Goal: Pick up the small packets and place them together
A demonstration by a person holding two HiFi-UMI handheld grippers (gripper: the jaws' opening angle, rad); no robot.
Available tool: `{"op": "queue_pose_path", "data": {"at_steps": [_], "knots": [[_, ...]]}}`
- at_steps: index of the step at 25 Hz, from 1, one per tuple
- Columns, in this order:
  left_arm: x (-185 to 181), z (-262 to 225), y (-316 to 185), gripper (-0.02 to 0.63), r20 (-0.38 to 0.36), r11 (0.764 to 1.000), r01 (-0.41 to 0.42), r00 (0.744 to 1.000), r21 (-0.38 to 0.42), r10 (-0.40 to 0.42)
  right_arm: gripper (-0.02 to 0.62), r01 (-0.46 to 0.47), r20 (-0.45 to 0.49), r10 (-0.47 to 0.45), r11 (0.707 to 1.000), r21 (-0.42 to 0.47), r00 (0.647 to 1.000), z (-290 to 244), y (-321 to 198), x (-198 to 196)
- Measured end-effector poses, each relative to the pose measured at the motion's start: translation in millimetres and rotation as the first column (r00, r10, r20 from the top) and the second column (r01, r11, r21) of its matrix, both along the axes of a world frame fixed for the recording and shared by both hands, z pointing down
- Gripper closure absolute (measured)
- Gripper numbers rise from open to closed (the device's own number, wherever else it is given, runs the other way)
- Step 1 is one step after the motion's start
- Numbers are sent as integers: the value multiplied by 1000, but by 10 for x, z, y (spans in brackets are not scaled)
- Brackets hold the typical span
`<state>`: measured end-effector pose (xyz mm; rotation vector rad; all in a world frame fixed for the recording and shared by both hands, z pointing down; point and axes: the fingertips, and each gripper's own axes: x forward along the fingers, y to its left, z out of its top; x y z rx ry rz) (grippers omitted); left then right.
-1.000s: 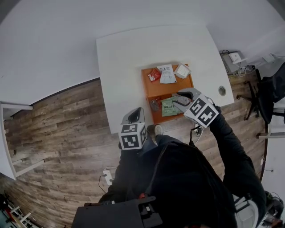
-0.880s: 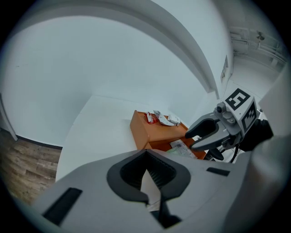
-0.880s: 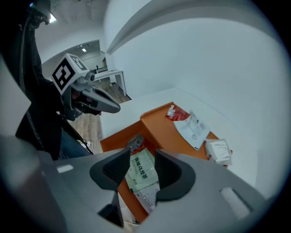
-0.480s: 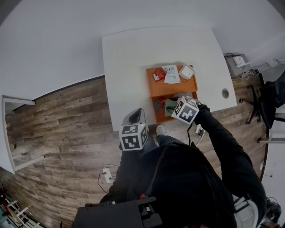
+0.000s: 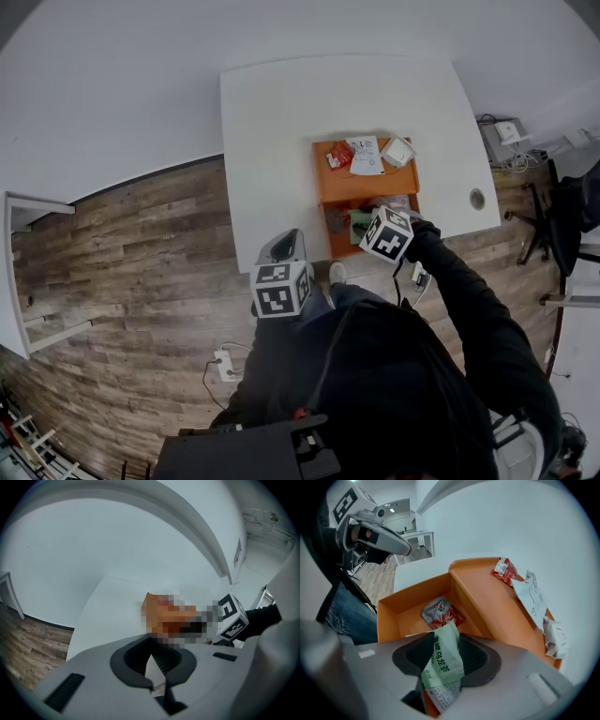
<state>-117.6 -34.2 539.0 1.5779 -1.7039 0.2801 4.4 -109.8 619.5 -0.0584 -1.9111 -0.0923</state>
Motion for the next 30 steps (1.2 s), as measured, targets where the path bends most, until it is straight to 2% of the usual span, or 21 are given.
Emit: {"op": "queue_pose_path", "data": {"at_steps": [5,10,14,18,24,30], "knots": [[32,-7,-18,609,0,1000,-10,1000,-1,10,476,1,-5,-1,999,32,1000,-23,24,35],[31,-11,-34,609,2,1000,-15,1000,-1,15,494,-3,15,3,999,36,1000,-87,23,35],[34,-13,-31,609,3,1000,-18,1000,-2,18,494,-34,83,34,999,7,996,-349,24,-9],[34,-18,-32,609,4,1000,-21,1000,-4,21,494,-45,156,38,998,41,987,-711,-36,-23],[60,-38,-77,609,4,999,-33,999,6,33,494,-163,280,119,977,138,952,-1209,-498,-7],[129,-66,-164,609,1,999,-51,999,15,51,494,-270,329,194,941,203,924,-1357,-1041,21]]}}
